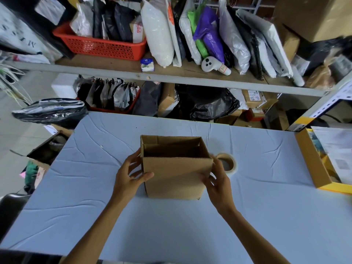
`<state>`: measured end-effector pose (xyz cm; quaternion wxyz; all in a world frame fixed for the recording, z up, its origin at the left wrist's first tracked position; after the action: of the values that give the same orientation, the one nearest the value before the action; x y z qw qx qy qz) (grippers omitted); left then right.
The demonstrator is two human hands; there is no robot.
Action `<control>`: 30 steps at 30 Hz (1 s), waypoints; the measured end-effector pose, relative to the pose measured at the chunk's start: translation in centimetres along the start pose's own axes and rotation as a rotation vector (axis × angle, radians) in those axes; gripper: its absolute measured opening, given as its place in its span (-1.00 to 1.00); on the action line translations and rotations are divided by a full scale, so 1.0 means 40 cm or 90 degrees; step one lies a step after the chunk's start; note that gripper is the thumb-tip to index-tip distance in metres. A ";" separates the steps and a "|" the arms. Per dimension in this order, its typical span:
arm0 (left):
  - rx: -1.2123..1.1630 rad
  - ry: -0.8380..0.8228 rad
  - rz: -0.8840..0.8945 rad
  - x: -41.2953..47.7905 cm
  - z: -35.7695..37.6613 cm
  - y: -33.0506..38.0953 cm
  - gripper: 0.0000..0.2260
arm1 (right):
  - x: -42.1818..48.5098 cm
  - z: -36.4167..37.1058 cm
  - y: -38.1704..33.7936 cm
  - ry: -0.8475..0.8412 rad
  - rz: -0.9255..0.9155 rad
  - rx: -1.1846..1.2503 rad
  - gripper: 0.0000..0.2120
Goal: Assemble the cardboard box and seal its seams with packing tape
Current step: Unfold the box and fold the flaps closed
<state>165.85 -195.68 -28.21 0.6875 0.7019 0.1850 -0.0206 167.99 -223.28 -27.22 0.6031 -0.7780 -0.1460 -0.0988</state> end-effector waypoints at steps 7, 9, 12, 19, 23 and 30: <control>0.049 -0.017 0.002 -0.001 -0.023 -0.016 -0.43 | -0.010 0.009 0.015 -0.019 -0.011 0.027 -0.42; 0.064 -0.028 0.008 -0.004 -0.026 -0.016 -0.45 | -0.010 0.016 0.022 -0.030 -0.014 0.020 -0.46; 0.063 -0.035 -0.001 -0.011 -0.030 -0.020 -0.47 | -0.010 0.023 0.033 -0.041 -0.004 0.005 -0.51; 0.063 0.003 0.010 -0.043 -0.022 -0.001 -0.40 | 0.004 0.007 0.022 -0.112 0.007 -0.002 -0.39; 0.079 0.013 0.014 -0.045 -0.014 -0.009 -0.41 | 0.030 -0.012 0.022 -0.250 0.054 -0.033 -0.07; 0.105 0.009 0.042 -0.039 -0.012 -0.011 -0.46 | 0.061 -0.010 0.012 -0.303 0.048 -0.121 0.00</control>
<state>164.15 -195.58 -28.15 0.6262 0.7622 0.1638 -0.0083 170.43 -223.52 -26.76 0.4788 -0.8376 -0.2445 0.0967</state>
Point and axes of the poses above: each hand's wrist, its own x-axis towards the middle knuckle, its own z-axis out of the palm, y = z × x, the point moved 5 cm from there along x, towards the middle knuckle, and after that the axes turned 12 degrees about -z, right-handed, at the moved point
